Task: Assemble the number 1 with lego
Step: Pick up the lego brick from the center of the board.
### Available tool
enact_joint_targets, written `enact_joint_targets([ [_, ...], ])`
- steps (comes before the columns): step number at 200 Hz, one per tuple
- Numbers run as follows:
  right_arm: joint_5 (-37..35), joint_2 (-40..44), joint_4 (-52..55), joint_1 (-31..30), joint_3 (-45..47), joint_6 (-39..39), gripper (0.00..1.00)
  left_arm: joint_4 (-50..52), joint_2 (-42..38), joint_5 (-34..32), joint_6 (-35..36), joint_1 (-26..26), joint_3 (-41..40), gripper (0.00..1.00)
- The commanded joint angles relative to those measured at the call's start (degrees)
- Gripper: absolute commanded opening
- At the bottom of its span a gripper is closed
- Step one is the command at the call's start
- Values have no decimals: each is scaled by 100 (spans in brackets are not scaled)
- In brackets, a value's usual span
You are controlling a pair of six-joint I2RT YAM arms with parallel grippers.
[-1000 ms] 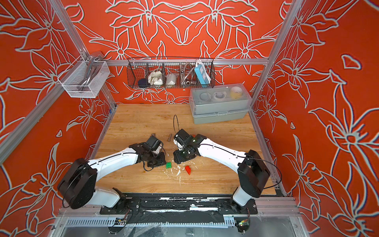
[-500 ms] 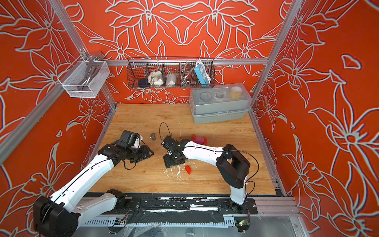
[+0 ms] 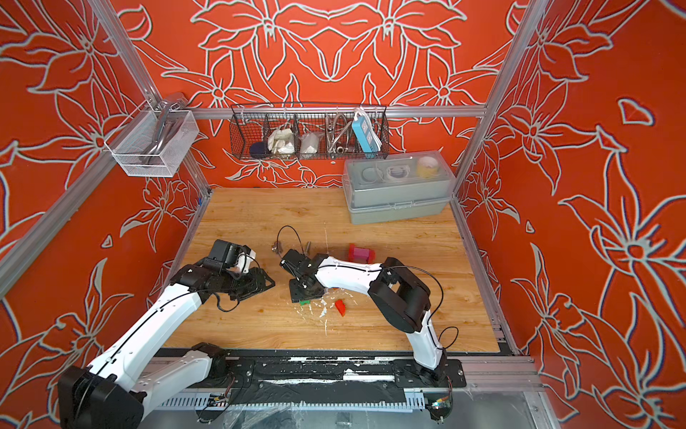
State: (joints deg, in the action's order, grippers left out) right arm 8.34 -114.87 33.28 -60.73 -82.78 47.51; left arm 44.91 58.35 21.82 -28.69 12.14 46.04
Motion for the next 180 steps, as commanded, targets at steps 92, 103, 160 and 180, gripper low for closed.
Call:
enact_joint_targets([
  [92,-651,-685,1216,-216,-845,-515,41,-67,9,130,124,-41,-124,55],
  [103,-641,-698,1182,-220,-828,-514,40,-61,27,131,119,-36,-122,55],
  [160,-689,-333,1478,-180,-937,-844,30,-82,67,170,142,-36,-106,55],
  [180,-712,40,1787,-105,-953,-1200,29,-180,187,319,110,-28,-128,54],
])
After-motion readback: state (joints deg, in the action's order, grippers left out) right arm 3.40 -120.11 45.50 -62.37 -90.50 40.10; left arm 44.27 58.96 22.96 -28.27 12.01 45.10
